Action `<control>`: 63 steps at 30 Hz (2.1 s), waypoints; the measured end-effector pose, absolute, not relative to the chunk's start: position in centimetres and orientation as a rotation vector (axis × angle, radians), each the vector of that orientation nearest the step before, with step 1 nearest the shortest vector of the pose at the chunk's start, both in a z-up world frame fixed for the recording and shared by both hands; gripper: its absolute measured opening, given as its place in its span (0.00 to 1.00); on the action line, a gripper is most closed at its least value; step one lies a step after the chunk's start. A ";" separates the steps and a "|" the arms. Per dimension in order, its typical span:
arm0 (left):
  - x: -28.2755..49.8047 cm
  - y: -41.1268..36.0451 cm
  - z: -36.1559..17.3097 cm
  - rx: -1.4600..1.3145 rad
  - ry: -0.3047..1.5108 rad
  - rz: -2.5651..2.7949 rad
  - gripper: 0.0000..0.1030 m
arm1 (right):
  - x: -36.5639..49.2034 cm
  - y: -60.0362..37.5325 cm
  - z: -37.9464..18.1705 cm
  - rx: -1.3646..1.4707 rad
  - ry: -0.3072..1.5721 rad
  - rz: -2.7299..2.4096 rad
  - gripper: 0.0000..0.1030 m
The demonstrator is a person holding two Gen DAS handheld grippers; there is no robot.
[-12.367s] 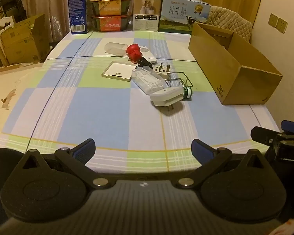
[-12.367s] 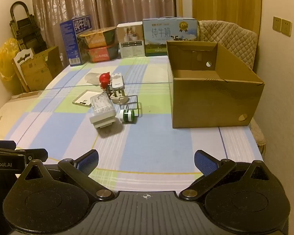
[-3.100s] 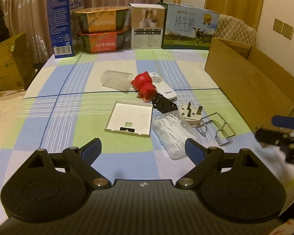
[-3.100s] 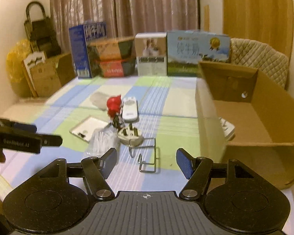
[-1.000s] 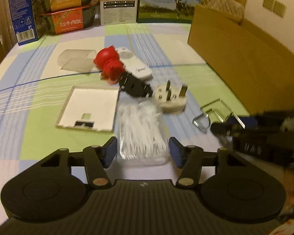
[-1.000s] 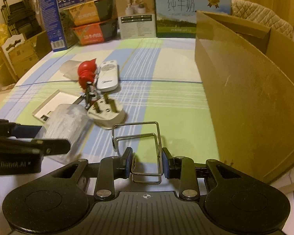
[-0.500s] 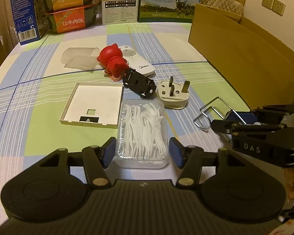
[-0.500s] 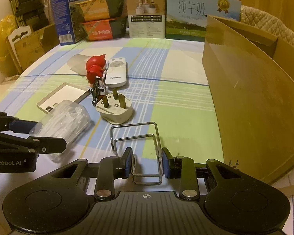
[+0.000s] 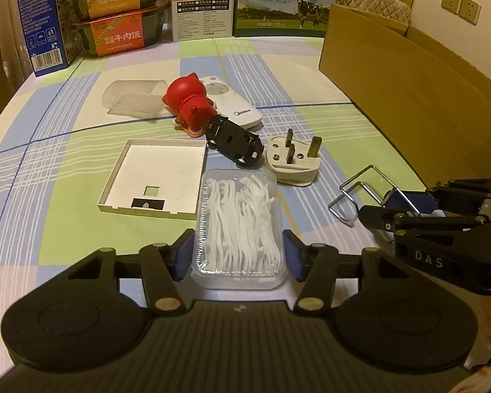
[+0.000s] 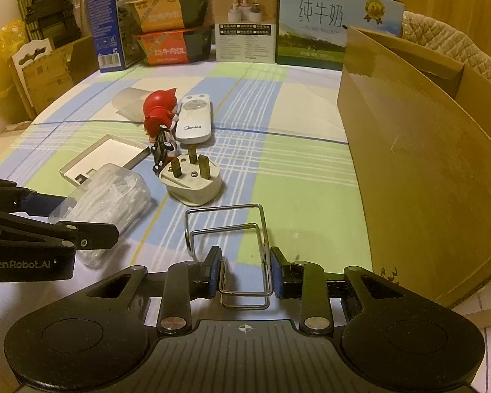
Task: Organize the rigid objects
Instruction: 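Release the floss-pick box into the cardboard box while the right tool drops the wire holder in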
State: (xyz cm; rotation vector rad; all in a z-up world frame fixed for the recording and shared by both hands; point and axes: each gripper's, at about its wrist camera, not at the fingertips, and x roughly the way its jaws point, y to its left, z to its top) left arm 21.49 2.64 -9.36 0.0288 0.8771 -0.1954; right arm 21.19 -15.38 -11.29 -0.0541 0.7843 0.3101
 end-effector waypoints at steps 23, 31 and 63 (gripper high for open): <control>18.9 2.5 -6.8 0.043 0.833 -0.192 0.49 | 18.9 -15.9 -8.7 -0.040 0.714 0.305 0.27; 17.8 2.5 -4.6 0.020 0.803 -0.177 0.49 | 17.6 -15.6 -6.8 -0.047 0.672 0.313 0.27; 21.5 -15.3 6.5 0.057 0.673 -0.445 0.49 | 19.2 -35.4 4.6 0.081 0.532 0.052 0.27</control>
